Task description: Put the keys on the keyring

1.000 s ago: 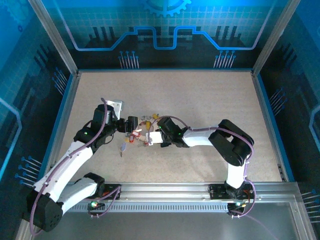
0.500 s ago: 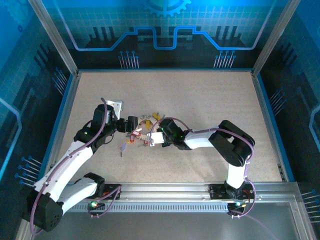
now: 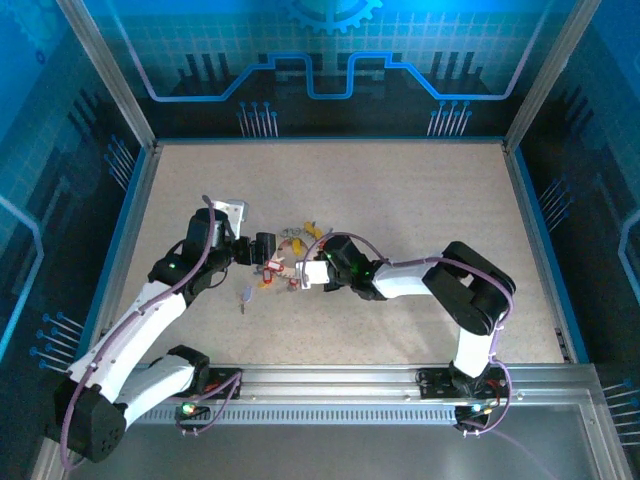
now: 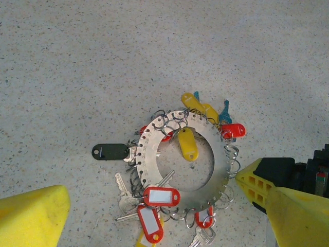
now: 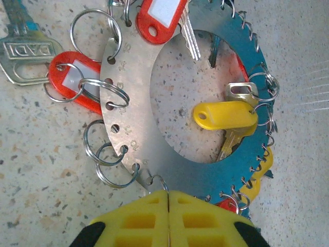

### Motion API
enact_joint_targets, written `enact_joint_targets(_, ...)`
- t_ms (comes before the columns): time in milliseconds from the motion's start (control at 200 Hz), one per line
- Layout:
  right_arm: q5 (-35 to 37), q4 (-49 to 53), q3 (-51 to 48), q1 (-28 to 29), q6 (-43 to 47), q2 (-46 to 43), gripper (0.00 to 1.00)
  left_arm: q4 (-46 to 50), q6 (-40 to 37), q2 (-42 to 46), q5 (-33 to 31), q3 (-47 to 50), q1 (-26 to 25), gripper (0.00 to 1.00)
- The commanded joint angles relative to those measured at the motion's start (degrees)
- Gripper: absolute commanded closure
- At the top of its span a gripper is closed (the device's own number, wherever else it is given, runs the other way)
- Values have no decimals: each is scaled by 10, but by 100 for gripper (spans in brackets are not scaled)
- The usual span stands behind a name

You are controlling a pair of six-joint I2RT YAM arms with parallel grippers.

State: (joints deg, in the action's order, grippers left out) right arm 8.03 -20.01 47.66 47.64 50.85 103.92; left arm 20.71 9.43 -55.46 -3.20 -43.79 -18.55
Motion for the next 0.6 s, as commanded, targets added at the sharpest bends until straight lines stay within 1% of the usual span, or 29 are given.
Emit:
enact_joint_targets(0, -17, 4, 4, -7, -20, -12, 94, 11, -8, -4, 9, -18, 5, 1)
enact_joint_targets(115, -12, 15, 6, -8, -26, -14, 95, 11, -8, -3, 10, -18, 5, 1)
enact_joint_targets(270, -27, 85, 24, -16, -30, -7, 88, 11, -9, -4, 10, -18, 5, 1)
enact_joint_targets(335, -27, 91, 24, -19, -28, -6, 87, 11, -9, -4, 10, -18, 5, 1)
enact_joint_targets(345, -29, 92, 37, -20, -28, -4, 86, 11, -10, -4, 9, -18, 6, 1)
enact_joint_targets(440, -39, 136, 62, -32, -29, 0, 85, 11, -9, -4, 11, -16, 5, 1)
enact_joint_targets(595, -42, 149, 71, -35, -27, 7, 83, 10, -9, -5, 11, -17, 5, 1)
